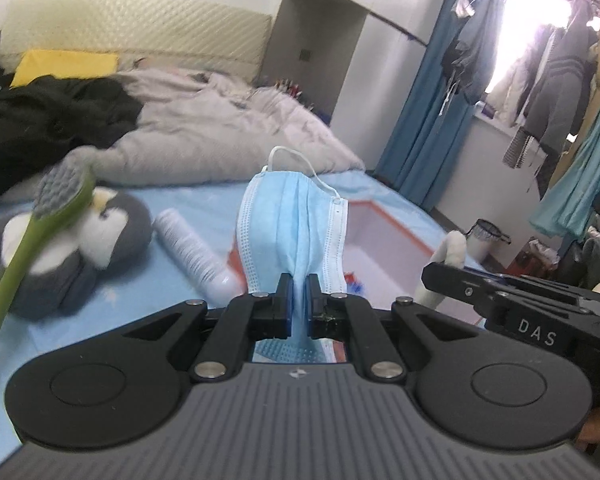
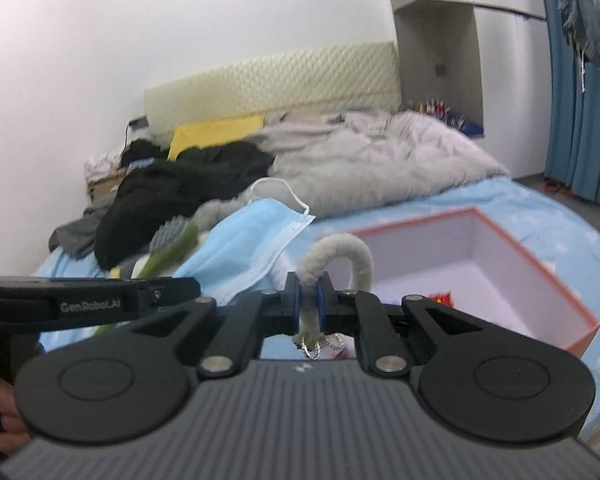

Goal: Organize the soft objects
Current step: 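Carry mask in left tool while right tool carries loop over pink box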

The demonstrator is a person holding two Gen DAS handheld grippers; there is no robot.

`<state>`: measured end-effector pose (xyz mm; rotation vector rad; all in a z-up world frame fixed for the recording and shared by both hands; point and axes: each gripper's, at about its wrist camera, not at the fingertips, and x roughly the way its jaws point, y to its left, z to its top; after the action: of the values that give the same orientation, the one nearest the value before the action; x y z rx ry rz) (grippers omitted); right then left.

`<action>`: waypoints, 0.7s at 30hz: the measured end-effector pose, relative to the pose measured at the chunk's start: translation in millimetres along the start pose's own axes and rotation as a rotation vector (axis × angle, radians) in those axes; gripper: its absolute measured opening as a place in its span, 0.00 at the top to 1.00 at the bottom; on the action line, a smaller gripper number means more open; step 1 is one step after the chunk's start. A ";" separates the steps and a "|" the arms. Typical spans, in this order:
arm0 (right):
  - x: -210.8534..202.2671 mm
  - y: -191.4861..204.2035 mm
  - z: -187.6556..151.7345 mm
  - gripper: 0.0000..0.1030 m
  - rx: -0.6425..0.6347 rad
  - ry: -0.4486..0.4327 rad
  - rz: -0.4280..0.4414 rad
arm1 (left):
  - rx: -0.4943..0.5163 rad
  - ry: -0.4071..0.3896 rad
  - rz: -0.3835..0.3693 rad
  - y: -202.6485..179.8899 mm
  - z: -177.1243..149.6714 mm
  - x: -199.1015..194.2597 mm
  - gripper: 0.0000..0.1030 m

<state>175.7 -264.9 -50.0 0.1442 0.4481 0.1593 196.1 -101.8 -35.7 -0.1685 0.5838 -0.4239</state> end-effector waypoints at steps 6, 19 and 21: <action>-11.6 -25.1 34.7 0.89 0.054 -0.071 -0.026 | 0.036 -0.035 -0.036 -24.5 35.9 12.1 0.93; 30.8 -100.6 56.1 0.88 0.105 0.085 -0.144 | 0.037 0.148 -0.080 -63.1 74.1 116.1 0.93; 42.5 -110.2 51.2 0.88 0.121 0.128 -0.152 | 0.030 0.191 -0.085 -63.7 74.4 134.3 0.93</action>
<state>249.4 -370.0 -41.2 0.2189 0.5943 -0.0082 317.4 -214.6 -24.0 -0.1246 0.7592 -0.5348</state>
